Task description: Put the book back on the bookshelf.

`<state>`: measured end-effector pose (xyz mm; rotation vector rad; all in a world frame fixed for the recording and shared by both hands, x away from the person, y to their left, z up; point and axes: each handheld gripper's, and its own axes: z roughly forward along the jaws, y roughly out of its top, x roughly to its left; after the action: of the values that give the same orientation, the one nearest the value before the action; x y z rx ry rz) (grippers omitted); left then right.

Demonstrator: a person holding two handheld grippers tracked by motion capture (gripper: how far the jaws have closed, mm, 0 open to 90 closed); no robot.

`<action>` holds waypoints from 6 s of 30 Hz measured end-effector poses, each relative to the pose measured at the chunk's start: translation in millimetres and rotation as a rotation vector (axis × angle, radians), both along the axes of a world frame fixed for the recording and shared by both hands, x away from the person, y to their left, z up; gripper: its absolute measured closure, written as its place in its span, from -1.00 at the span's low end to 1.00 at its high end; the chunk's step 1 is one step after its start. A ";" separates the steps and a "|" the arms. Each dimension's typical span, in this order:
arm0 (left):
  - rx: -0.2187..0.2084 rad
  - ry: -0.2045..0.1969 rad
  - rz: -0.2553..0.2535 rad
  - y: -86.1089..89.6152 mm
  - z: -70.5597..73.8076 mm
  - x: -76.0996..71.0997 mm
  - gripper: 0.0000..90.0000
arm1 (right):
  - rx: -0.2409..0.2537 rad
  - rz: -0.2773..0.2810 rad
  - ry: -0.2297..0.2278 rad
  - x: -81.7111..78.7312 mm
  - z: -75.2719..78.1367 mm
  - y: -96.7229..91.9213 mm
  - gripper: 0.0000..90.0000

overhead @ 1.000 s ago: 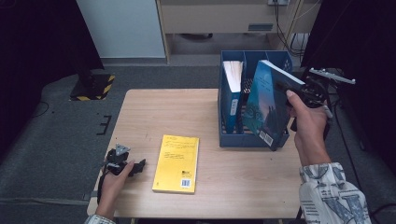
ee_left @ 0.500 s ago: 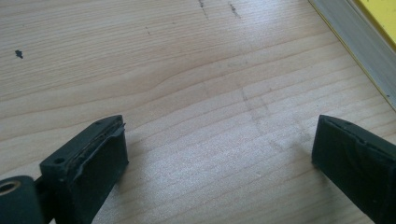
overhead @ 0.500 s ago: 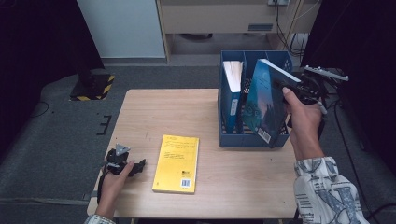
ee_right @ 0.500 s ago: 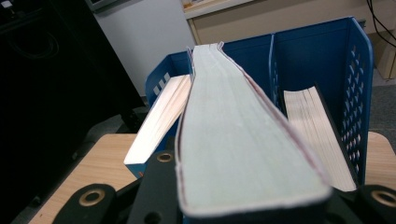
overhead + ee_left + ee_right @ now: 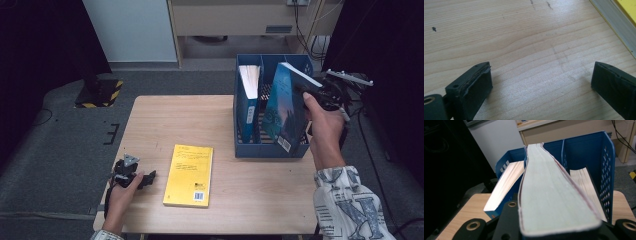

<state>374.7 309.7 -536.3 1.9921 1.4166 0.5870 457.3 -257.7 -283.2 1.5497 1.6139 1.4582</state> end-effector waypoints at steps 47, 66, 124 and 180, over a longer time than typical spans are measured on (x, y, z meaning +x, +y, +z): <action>0.004 0.002 -0.002 -1.1 -0.1 2.0 -0.96 | 0.030 -0.094 -0.002 71.1 -26.8 46.6 0.62; 0.007 0.003 0.000 -1.9 -0.1 2.8 -0.97 | -0.010 -0.093 -0.018 87.0 -46.0 57.5 0.62; 0.007 0.003 -0.003 -2.2 -0.1 3.3 -0.97 | -0.061 -0.112 0.033 91.6 -75.6 61.3 0.60; 0.007 0.003 -0.004 -3.1 -0.1 2.7 -0.97 | -0.108 -0.045 0.077 60.8 -59.5 63.1 0.62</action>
<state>377.4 306.6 -536.4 2.0020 1.4139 0.5878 518.1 -194.6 -342.7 1.5877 1.6616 1.2815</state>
